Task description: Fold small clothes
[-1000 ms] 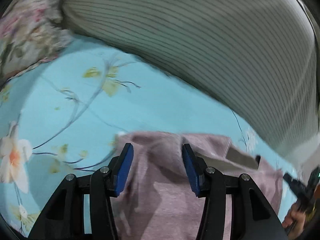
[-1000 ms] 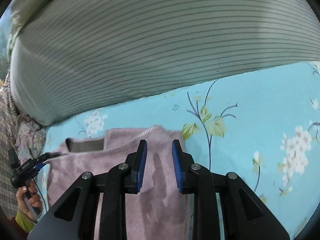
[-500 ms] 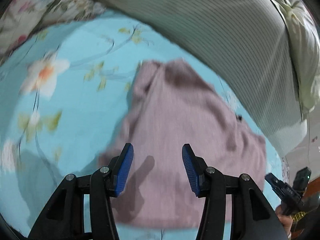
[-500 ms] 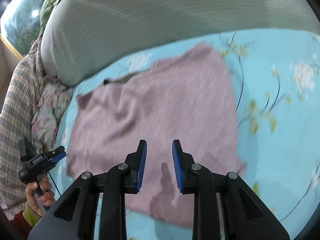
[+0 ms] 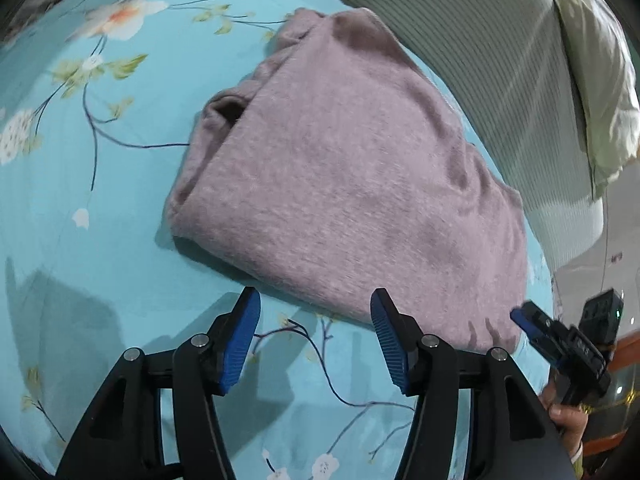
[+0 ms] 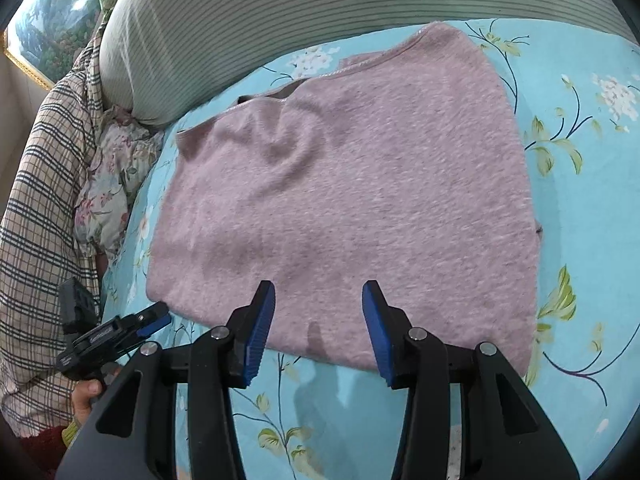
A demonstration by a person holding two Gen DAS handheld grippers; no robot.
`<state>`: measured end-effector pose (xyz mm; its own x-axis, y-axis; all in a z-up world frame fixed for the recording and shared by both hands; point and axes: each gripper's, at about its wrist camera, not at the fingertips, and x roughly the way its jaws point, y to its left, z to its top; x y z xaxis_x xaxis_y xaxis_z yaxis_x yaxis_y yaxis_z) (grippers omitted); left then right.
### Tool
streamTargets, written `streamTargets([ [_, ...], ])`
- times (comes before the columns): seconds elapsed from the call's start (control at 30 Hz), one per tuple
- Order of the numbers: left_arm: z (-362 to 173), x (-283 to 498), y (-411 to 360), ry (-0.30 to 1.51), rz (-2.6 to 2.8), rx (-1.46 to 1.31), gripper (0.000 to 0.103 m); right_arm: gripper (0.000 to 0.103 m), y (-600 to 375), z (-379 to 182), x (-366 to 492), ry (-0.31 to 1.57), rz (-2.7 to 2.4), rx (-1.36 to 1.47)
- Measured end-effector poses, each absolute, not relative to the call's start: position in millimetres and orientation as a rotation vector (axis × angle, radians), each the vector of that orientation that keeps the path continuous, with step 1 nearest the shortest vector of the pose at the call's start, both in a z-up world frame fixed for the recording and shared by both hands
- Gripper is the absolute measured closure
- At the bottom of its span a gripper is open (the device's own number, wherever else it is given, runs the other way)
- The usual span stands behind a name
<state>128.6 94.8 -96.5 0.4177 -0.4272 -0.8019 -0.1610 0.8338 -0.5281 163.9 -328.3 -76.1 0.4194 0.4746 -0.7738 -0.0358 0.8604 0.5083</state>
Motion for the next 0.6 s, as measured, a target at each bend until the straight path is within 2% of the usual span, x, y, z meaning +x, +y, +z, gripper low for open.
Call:
streamTargets([
  [0.5, -121, 173, 133, 1.047, -0.029, -0.836, 0.042, 0.055, -334, -78, 170, 1.112, 0.347, 0.459],
  [0.57, -122, 180, 137, 1.032, -0.016, -0.839, 0.044, 0.055, -334, -79, 173, 1.111, 0.351, 0.461],
  [0.6, -121, 182, 137, 1.029, -0.013, -0.831, 0.051, 0.055, -335, -80, 175, 1.110, 0.352, 0.463],
])
